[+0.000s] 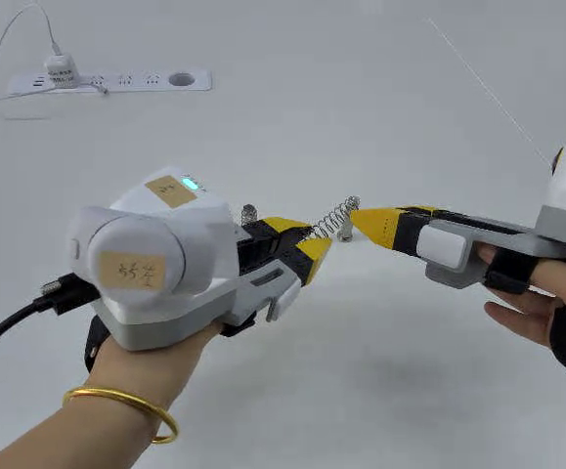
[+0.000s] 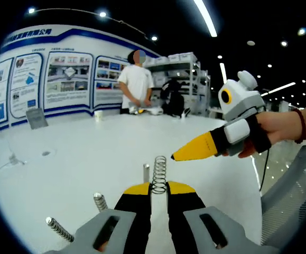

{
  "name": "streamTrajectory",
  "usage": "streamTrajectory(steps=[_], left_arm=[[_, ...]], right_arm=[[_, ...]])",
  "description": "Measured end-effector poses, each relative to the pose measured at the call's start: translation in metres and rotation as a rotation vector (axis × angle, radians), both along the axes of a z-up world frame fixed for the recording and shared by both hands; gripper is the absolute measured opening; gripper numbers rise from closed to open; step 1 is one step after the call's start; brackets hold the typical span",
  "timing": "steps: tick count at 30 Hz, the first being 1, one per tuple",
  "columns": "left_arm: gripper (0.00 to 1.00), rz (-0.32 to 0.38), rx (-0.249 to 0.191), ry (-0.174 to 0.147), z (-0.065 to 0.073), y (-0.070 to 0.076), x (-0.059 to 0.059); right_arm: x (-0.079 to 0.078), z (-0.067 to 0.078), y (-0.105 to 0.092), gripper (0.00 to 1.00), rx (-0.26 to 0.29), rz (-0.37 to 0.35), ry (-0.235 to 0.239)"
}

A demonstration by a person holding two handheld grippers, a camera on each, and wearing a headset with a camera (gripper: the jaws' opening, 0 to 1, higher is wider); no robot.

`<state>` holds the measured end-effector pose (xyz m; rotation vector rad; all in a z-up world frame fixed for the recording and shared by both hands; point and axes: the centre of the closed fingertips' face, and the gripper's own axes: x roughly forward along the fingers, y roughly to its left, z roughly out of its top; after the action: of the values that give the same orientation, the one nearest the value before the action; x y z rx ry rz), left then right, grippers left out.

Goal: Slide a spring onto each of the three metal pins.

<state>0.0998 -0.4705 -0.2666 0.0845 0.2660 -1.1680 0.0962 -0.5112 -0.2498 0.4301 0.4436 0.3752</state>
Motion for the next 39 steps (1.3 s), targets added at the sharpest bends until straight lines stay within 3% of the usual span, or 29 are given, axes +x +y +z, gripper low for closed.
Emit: streamTrajectory(steps=[10,17,28,35,39], left_arm=[[0.10,-0.003,-0.070,0.004,0.009,0.001,-0.005],[0.10,-0.007,-0.135,0.031,0.017,0.002,-0.006],[0.10,-0.024,-0.139,0.038,0.017,0.002,-0.009],[0.11,-0.026,-0.112,0.035,0.013,0.004,-0.009],[0.11,-0.024,-0.101,0.038,0.011,0.005,-0.011]], right_arm=[[0.006,0.006,0.012,0.25,0.142,0.006,0.031],[0.007,0.009,0.019,0.23,0.182,0.018,0.040],[0.007,0.011,0.026,0.16,0.165,0.040,0.026],[0.005,0.014,0.032,0.13,0.136,0.072,0.010],[0.006,0.015,0.036,0.13,0.057,0.106,-0.021]])
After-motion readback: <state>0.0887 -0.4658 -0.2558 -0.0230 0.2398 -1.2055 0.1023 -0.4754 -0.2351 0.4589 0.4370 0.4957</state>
